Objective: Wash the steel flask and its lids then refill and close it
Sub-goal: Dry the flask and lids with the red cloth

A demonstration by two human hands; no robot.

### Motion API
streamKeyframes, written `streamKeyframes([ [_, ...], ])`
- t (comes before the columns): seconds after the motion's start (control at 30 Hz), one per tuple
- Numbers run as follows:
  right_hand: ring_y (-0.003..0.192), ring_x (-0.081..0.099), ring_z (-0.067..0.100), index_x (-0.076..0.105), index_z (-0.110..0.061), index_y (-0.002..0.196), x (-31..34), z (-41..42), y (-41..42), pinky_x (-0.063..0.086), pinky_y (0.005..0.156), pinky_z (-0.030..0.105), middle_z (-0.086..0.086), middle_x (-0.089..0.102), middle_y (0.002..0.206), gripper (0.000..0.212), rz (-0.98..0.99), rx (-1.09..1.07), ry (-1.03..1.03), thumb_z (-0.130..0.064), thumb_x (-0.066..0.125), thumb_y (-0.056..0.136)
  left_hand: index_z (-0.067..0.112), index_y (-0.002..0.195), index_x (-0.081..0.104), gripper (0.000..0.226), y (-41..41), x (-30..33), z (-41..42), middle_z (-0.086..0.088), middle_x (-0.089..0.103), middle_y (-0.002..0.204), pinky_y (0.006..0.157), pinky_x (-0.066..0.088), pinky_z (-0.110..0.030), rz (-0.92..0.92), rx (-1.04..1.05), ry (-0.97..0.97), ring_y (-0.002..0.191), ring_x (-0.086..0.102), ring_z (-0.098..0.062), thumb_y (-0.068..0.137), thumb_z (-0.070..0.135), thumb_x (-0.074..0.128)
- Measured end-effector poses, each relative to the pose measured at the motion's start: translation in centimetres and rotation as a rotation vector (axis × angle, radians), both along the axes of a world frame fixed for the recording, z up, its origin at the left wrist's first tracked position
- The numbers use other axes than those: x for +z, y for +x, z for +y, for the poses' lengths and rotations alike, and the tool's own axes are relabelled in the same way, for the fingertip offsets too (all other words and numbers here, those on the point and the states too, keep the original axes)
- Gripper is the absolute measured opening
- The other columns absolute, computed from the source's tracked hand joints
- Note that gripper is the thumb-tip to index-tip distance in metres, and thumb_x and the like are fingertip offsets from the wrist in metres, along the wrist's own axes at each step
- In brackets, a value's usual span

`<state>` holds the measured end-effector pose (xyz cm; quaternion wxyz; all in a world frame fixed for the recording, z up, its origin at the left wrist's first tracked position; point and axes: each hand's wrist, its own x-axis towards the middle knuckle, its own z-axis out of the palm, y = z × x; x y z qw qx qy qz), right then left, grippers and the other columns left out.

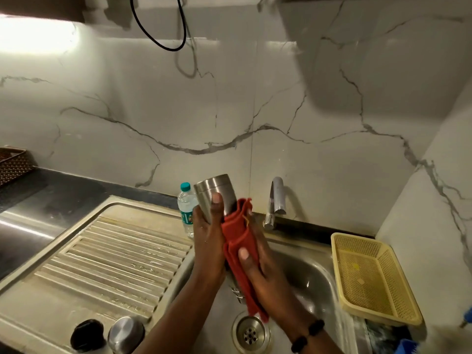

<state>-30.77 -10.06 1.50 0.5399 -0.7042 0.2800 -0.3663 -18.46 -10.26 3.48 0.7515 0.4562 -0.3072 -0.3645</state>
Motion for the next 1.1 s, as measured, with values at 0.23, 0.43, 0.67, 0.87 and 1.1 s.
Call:
streamKeyframes([
  [0.23, 0.142, 0.029, -0.002, 0.006, -0.061, 0.146, 0.4, -0.2, -0.2, 0.040, 0.113, 0.035, -0.037, 0.012, 0.155, 0.062, 0.041, -0.097, -0.186, -0.043, 0.043, 0.100, 0.020, 0.127, 0.051, 0.033, -0.5, -0.7, 0.4, -0.013, 0.071, 0.106, 0.075, 0.060, -0.037, -0.085, -0.108, 0.007, 0.090, 0.072, -0.027, 0.098, 0.037, 0.056],
  [0.43, 0.109, 0.064, -0.001, 0.036, -0.081, 0.114, 4.5, -2.2, 0.6, 0.053, 0.091, 0.024, -0.031, 0.064, 0.115, 0.030, -0.139, -0.191, 0.011, -0.063, 0.041, 0.091, 0.035, 0.130, 0.052, 0.039, -2.1, 0.5, 1.1, 0.007, 0.073, 0.113, 0.084, 0.059, -0.029, -0.233, -0.248, 0.012, 0.104, 0.071, -0.014, 0.093, 0.046, 0.047],
  [0.67, 0.121, 0.053, -0.007, 0.020, -0.064, 0.142, 1.4, 0.1, -0.2, 0.049, 0.094, 0.018, -0.026, 0.050, 0.140, 0.054, 0.000, -0.080, -0.043, -0.055, 0.046, 0.096, 0.005, 0.131, 0.049, 0.074, 0.6, 0.8, -0.6, -0.027, 0.059, 0.112, 0.089, 0.044, -0.057, 0.159, -0.206, -0.026, 0.089, 0.060, -0.037, 0.089, 0.065, 0.059],
  [0.87, 0.111, 0.066, 0.016, 0.048, -0.059, 0.130, -0.5, -1.1, -1.6, 0.051, 0.098, 0.050, -0.006, 0.066, 0.126, 0.059, -0.016, -0.069, 0.269, -0.084, 0.049, 0.076, 0.011, 0.118, 0.057, 0.082, 1.5, -0.3, -1.5, -0.023, 0.060, 0.096, 0.085, 0.049, -0.046, 0.358, -0.234, -0.004, 0.083, 0.063, -0.035, 0.074, 0.080, 0.064],
  [1.1, 0.129, 0.044, -0.004, 0.024, -0.055, 0.146, -0.6, 0.5, -2.2, 0.048, 0.093, 0.013, -0.023, 0.031, 0.151, 0.080, 0.133, -0.151, -0.372, -0.072, 0.060, 0.077, 0.013, 0.118, 0.057, 0.085, 1.4, -0.9, -1.1, -0.015, 0.066, 0.093, 0.086, 0.050, -0.047, 0.346, -0.257, -0.011, 0.080, 0.065, -0.033, 0.072, 0.083, 0.061],
])
